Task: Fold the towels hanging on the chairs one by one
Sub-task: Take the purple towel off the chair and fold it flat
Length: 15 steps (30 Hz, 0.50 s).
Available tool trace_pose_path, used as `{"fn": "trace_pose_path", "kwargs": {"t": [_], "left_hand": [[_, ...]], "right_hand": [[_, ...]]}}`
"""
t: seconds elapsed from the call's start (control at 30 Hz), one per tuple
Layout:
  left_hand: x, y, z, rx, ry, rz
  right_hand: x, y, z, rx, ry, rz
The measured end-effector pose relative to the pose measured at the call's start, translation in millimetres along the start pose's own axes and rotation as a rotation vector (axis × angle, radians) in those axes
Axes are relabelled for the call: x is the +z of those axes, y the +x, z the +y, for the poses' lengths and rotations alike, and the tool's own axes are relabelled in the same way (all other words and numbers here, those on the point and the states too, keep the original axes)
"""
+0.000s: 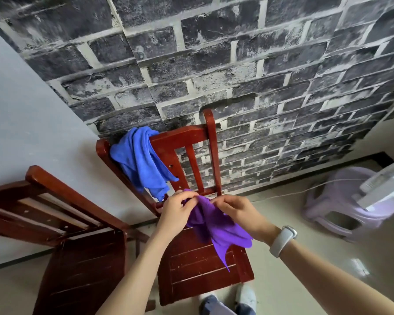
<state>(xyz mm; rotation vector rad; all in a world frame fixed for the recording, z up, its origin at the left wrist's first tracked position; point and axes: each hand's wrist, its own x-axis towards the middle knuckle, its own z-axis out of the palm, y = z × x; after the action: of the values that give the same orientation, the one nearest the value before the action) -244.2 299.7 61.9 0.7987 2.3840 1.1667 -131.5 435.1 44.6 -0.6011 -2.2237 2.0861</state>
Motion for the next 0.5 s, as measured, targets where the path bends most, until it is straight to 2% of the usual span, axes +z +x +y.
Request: {"fn": "trace_pose_path", "kwargs": {"t": [0.13, 0.23, 0.37, 0.5], "left_hand": [[-5, -4, 9, 0.034, -0.113, -0.001], [-13, -6, 15, 0.075, -0.181, 0.017], [-24, -7, 16, 0.107, -0.197, 0.031], [-45, -3, 10, 0.088, -0.18, 0.077]], "right_hand": [[-3, 3, 35, 0.228, -0.175, 0.268], [6, 9, 45, 0.364, -0.097, 0.198], [20, 18, 34, 0.351, 0.226, 0.142], [26, 26, 22, 0.241, 0.205, 0.246]]}}
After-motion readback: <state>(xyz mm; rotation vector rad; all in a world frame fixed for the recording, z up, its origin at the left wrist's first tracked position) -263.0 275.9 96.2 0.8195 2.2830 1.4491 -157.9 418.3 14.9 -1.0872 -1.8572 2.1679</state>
